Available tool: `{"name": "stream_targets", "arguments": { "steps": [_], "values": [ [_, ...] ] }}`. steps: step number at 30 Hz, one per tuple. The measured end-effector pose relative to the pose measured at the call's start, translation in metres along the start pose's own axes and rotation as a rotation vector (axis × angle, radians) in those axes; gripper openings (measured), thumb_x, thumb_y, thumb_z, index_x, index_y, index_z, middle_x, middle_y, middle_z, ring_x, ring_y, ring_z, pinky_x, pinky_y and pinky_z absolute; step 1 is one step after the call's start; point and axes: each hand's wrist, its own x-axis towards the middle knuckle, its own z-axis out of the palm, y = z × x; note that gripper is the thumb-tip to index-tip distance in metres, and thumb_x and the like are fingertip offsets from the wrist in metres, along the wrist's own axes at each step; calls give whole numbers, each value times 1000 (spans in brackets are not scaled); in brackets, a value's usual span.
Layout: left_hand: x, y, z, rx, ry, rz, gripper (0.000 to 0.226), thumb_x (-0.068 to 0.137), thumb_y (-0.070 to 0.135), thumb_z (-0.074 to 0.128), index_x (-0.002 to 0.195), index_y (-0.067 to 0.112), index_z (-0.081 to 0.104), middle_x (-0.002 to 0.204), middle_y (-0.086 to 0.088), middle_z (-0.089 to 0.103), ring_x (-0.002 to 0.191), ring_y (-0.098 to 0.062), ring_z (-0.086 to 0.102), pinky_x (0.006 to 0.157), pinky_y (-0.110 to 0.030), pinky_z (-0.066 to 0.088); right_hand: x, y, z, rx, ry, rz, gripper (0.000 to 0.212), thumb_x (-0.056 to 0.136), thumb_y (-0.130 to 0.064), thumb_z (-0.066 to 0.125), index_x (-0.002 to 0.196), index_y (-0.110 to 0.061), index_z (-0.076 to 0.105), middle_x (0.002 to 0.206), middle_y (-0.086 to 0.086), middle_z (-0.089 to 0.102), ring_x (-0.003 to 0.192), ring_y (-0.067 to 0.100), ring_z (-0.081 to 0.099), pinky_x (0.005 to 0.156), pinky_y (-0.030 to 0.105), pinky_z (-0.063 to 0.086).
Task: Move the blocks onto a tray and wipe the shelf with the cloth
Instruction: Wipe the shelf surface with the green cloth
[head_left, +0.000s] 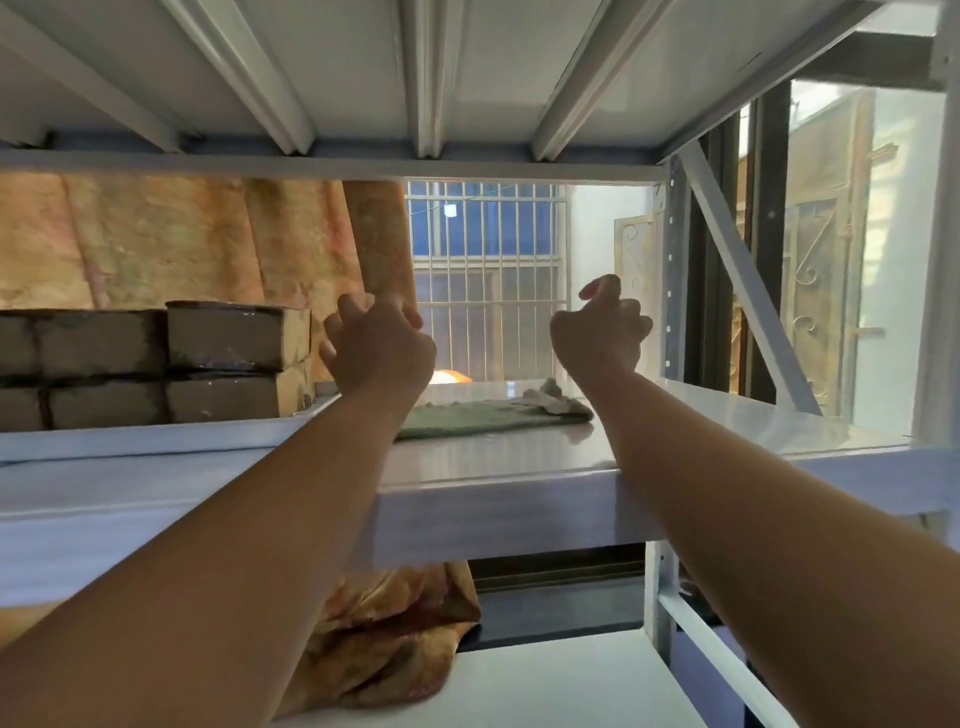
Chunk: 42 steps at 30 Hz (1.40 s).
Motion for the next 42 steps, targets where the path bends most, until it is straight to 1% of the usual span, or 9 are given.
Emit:
{"name": "stream_targets", "arguments": {
  "steps": [5,10,18,23,27,31,35,38,42],
  "values": [
    [0,0,7,42,-98,114,27,87,17,42,99,14,66,114,-10,58,109,-32,50,97,-45,41,-12,-2,14,-177,-443,-385,35,86,-17,48,121,-20,52,122,8,58,117,26,47,92,33,37],
    [-2,-8,13,199,-590,209,25,87,15,47,105,10,63,108,-11,64,97,-25,59,83,-36,50,-27,-3,13,-556,-1050,-499,42,100,-35,33,133,-18,51,143,6,45,127,23,43,104,35,29],
    [-12,3,5,516,-1086,375,57,99,44,10,146,17,27,152,-7,31,138,-20,30,114,-34,18,-38,-16,3,-759,-1194,-425,51,102,-41,12,146,-21,30,149,7,35,134,22,35,104,33,24],
    [-16,9,4,546,-1109,410,54,101,36,8,147,12,22,153,-8,29,139,-19,28,113,-30,15,-42,-19,-2,-817,-1189,-392,53,102,-42,9,151,-23,14,157,4,20,142,21,20,109,32,16],
    [-12,8,3,493,-1145,381,49,103,26,16,143,1,28,149,-14,33,117,6,47,108,-24,21,-44,-18,-9,-783,-1206,-335,56,100,-48,9,151,-26,10,157,4,17,143,22,17,110,35,15],
    [-11,4,-6,475,-1058,393,51,97,44,29,132,12,47,135,-7,51,117,-19,49,94,-28,34,-45,-17,-17,-790,-1210,-286,57,98,-52,14,150,-27,17,156,4,22,142,23,21,111,39,15],
    [1,-19,-17,361,-831,412,36,92,36,46,121,17,56,134,-5,52,112,-21,50,86,-27,38,-46,-26,-13,-807,-1135,-316,53,99,-42,29,135,-8,48,139,14,48,127,27,46,108,41,33],
    [10,-34,-26,256,-608,479,27,91,25,46,112,19,62,120,-5,62,94,-17,53,70,-24,38,-57,-43,-4,-662,-1013,-513,48,101,-34,32,142,-10,39,151,11,34,137,26,33,110,35,23],
    [9,-51,-25,149,-428,485,24,88,17,48,104,19,64,109,-4,68,92,-20,59,74,-28,43,-82,-54,22,-535,-1211,-528,55,99,-47,22,146,-20,30,152,9,32,137,25,31,108,34,23]
  ]
}}
